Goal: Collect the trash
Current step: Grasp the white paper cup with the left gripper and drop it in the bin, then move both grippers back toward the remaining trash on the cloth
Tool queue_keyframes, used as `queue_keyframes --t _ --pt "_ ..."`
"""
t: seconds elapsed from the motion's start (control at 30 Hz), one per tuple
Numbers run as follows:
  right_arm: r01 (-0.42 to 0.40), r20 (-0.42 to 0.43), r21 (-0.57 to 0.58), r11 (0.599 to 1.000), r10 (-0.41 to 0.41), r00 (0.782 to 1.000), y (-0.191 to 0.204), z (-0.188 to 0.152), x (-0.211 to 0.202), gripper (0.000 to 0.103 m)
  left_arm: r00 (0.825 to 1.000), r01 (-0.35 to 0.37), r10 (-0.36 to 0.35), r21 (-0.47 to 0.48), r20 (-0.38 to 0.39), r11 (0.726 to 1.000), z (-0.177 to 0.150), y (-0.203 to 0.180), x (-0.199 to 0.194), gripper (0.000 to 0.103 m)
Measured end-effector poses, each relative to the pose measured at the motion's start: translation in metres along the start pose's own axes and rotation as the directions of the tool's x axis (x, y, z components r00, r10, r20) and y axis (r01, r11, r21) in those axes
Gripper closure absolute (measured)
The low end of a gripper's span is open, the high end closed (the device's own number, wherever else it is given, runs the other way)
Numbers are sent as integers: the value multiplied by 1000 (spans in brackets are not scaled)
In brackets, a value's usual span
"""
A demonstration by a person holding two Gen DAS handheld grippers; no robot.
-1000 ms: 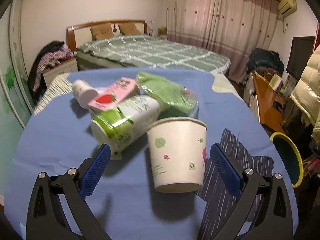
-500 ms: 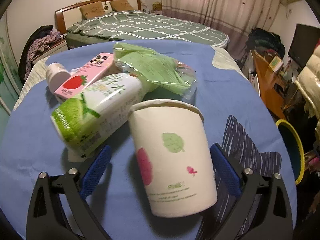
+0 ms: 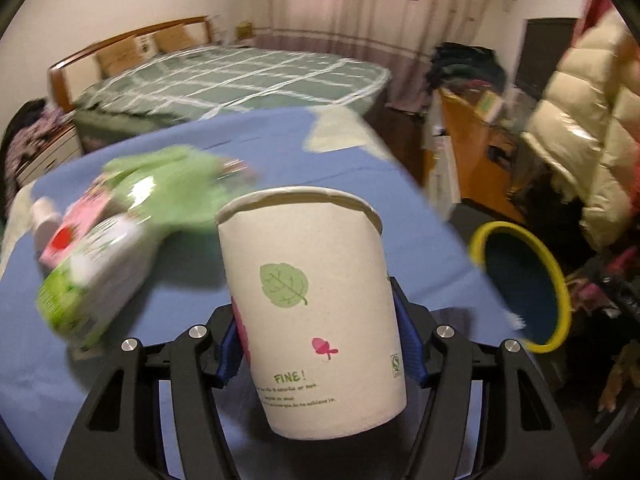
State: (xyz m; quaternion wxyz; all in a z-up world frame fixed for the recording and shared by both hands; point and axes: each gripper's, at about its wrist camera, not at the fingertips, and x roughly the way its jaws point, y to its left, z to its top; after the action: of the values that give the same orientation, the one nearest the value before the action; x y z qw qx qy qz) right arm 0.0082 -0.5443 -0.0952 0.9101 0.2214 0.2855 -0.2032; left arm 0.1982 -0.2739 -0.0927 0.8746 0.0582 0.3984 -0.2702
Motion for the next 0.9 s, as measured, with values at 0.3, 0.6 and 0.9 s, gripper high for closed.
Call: queue_keyframes --t 0.3,0.6,0.9 --pt "102 55 1 995 -102 993 -31 3 -34 67 975 212 -197 176 -98 961 26 -147 45 41" --pt "185 102 20 983 -186 977 -60 5 -60 52 947 281 -232 222 -224 934 25 -237 105 22" --pt "154 81 0 988 -153 985 -51 4 -51 51 968 248 -235 176 -91 953 39 -196 60 10"
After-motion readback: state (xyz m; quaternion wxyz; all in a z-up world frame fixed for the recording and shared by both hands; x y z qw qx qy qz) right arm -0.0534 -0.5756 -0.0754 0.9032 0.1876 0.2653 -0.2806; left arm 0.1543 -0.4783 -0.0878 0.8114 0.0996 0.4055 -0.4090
